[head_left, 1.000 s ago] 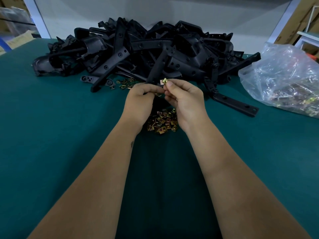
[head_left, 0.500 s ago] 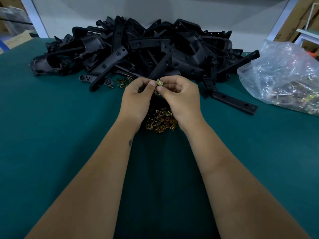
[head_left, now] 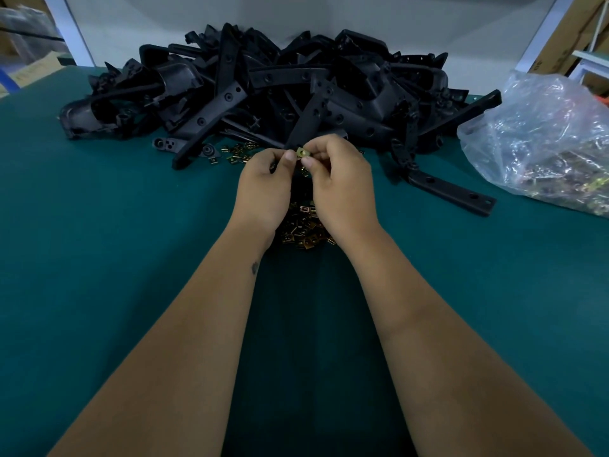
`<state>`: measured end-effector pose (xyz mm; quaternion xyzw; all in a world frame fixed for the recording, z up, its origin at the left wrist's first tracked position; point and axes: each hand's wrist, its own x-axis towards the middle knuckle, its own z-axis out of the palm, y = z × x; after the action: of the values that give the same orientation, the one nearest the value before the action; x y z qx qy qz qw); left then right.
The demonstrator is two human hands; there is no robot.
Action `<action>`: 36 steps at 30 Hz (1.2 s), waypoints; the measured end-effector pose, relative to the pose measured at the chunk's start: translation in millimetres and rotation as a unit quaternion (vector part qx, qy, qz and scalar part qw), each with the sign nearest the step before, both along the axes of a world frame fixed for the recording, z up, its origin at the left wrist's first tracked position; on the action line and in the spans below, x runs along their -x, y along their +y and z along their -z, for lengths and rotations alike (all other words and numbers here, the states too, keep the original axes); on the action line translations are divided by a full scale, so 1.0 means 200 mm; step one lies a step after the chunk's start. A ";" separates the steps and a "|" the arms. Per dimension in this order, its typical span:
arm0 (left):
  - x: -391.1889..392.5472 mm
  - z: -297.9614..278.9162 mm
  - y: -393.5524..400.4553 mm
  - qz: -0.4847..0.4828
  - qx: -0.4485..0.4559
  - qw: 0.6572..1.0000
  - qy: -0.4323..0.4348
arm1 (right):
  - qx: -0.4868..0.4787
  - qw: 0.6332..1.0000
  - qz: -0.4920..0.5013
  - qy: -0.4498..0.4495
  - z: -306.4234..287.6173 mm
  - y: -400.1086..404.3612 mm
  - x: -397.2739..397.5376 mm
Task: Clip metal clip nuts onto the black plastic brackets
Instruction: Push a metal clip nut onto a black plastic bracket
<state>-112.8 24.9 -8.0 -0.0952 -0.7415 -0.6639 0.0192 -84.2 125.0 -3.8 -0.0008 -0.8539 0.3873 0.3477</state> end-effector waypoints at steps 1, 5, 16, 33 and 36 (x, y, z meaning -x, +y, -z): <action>0.00 0.00 0.00 0.000 -0.004 1.000 0.002 | 0.001 1.000 0.000 0.001 0.00 0.00 0.00; 0.00 0.00 0.00 -0.002 -0.004 1.000 0.018 | 0.029 1.000 -0.001 0.002 0.00 0.01 -0.01; 0.08 -0.01 -0.08 -0.113 -0.297 0.939 -0.129 | 0.028 0.979 0.141 -0.142 0.02 0.20 -0.02; 0.09 0.00 -0.08 -0.006 -0.410 0.893 -0.184 | -0.078 0.952 -0.102 -0.279 -0.01 0.15 -0.04; 0.09 0.00 -0.08 0.004 -0.413 0.892 -0.185 | -0.018 0.964 -0.104 -0.243 0.01 0.13 -0.04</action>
<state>-131.0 9.4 -7.8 0.0432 -0.3898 -0.9161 -0.0836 -75.6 151.5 -5.1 0.0002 -0.9150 0.3939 0.0872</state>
